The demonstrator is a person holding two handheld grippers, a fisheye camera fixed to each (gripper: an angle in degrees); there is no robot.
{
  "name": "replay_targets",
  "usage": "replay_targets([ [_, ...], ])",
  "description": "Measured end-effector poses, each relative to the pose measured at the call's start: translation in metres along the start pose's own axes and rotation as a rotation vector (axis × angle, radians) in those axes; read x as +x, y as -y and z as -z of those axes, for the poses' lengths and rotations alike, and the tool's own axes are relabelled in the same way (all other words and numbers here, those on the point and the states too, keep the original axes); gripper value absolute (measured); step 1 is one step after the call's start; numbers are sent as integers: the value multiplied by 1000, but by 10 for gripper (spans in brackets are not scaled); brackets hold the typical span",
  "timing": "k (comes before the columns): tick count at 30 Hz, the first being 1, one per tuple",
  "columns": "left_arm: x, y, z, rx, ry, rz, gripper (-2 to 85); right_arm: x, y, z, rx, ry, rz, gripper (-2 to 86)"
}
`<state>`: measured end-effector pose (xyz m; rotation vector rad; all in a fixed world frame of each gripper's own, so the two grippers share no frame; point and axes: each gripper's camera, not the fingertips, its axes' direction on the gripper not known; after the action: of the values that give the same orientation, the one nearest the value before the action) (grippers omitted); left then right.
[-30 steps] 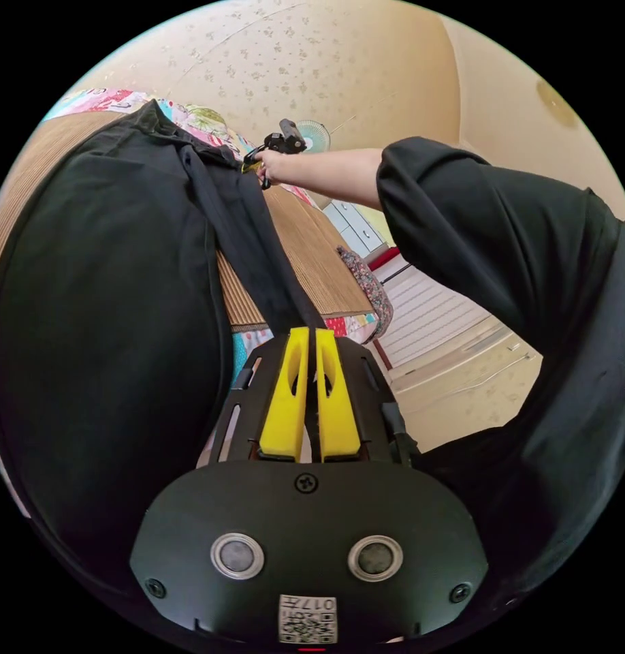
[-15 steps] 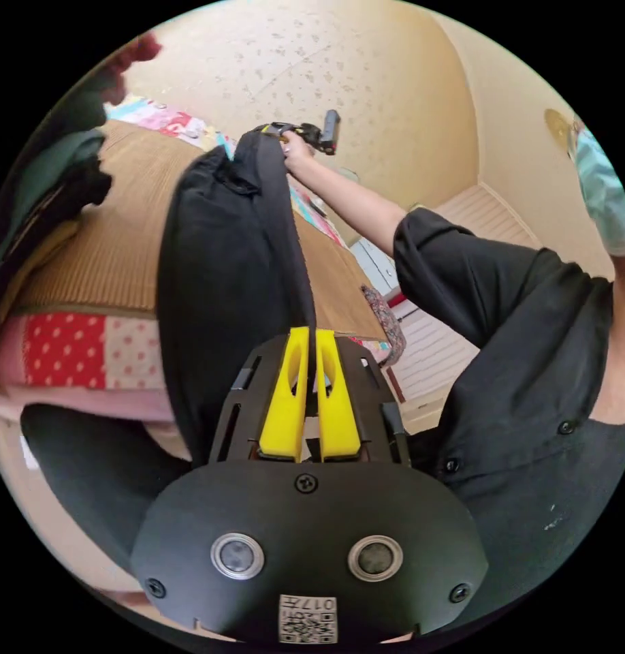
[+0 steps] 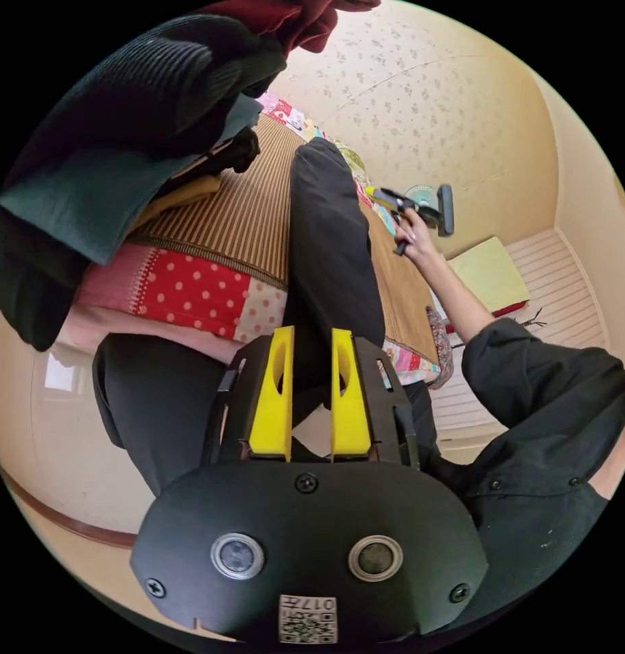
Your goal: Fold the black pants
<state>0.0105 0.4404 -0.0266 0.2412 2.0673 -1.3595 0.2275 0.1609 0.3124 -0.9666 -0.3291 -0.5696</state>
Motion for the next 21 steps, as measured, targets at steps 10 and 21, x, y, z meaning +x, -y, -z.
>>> replay_targets([
  [10,27,41,-30,-32,36,-73,74,24,-315,105,-2,256,-228,67],
  [21,68,37,-50,-127,74,-46,41,10,-353,138,7,293,-356,51],
])
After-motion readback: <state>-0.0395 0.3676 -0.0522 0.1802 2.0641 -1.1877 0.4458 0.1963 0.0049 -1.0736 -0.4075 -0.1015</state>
